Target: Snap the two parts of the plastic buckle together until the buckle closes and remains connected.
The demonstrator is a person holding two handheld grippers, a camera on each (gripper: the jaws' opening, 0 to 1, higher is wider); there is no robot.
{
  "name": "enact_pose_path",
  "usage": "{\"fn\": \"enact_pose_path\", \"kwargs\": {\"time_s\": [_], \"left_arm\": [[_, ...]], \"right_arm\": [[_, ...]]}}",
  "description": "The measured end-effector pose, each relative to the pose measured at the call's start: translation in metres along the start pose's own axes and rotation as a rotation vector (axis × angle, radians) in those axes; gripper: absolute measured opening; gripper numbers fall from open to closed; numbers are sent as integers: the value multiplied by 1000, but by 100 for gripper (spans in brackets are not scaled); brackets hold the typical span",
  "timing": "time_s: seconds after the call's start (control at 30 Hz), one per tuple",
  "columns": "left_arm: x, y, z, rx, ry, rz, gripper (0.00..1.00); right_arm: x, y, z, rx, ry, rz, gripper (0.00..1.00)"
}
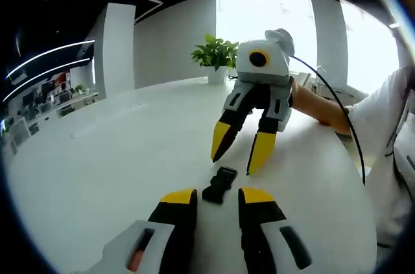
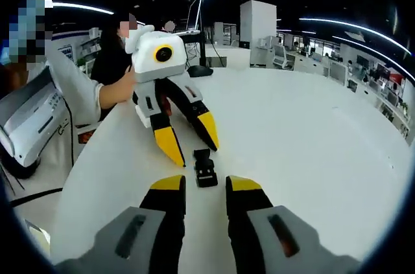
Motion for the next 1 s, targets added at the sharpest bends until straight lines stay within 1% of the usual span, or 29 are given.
{"fn": "enact_pose_path", "kwargs": {"time_s": [0.2, 0.27, 0.3, 0.33, 0.4, 0.47, 0.53, 0.6, 0.7, 0.77, 0.83, 1.0], "left_arm": [[0, 1, 1, 2, 0, -9, 20], [0, 2, 1, 2, 0, -8, 18], [0, 2, 1, 2, -1, -8, 17], [0, 2, 1, 2, -1, -9, 17], [0, 2, 1, 2, -1, -11, 15], [0, 2, 1, 3, -2, -15, 12], [0, 2, 0, 2, -4, -19, 12], [0, 3, 0, 2, -7, -24, 12], [-1, 5, -1, 16, -6, -41, 12], [-1, 6, -1, 35, -5, -63, 12], [-2, 9, -1, 29, -6, -82, 11], [-1, 10, 0, 55, 7, -124, 11]], "right_arm": [[0, -1, -2, 2, -7, -7, 21], [0, 1, -3, -6, -7, -12, 20], [1, 2, -4, -21, 4, -9, 20], [2, 4, -3, -15, -19, 4, 20], [1, 4, -4, -32, -9, -19, 19], [1, 5, -5, -46, -12, -28, 14], [0, 7, -5, -71, -22, -42, 12], [-1, 9, -6, -78, -24, -42, 12], [-3, 12, -7, -112, -38, -39, 11], [-4, 12, -8, -111, -43, -34, 11], [-3, 12, -8, -113, -50, -31, 10], [-2, 11, -8, -115, -58, -18, 10]]}}
Point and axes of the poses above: the point that each gripper's makers call its tool centre point, and the gripper's own axes: x roughly forward along the fingers, y roughly to its left, z roughly out of its top, the point moved 10 cm from there along -x, roughly backward along the fingers, and after that the axes turned 12 degrees about -z, right-handed, at the moved point
